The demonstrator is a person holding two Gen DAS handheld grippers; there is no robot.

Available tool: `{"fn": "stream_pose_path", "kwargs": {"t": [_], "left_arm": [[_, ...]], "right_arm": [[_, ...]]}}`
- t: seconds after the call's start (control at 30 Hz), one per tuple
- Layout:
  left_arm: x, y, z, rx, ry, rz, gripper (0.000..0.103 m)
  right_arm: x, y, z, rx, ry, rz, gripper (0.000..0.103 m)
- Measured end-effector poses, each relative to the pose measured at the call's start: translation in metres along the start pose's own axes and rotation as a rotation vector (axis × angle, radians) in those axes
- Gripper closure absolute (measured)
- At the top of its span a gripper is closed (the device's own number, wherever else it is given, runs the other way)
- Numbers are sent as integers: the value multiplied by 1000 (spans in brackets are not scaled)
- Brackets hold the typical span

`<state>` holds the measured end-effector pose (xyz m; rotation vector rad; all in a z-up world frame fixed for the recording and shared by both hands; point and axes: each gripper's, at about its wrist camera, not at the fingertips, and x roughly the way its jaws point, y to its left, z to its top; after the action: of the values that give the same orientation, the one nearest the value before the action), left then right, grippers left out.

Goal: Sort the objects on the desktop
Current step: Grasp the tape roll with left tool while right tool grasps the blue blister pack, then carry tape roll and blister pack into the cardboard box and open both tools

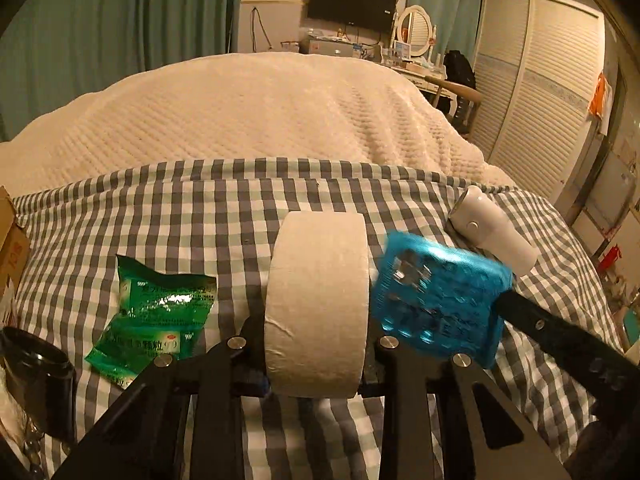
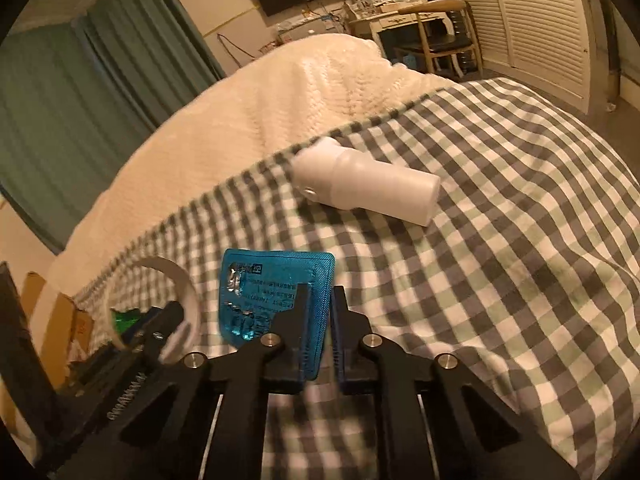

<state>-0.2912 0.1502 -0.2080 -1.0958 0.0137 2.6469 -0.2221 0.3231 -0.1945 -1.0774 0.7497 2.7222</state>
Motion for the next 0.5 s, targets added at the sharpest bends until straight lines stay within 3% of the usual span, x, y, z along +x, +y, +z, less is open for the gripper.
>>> {"fn": "stream_pose_path", "kwargs": {"t": [0.13,0.33,0.5], "left_arm": [[1,4,-5,-6,15,13,74],[15,4,-7,-29,41,10,74],[18,4,-8,-34,40,7,74]], "right_arm": [[-9,17,2,-45,-22,110,97],[-2,24,-2,-46,15,276,95],[12,27,-8,-33,53,295,94]]}}
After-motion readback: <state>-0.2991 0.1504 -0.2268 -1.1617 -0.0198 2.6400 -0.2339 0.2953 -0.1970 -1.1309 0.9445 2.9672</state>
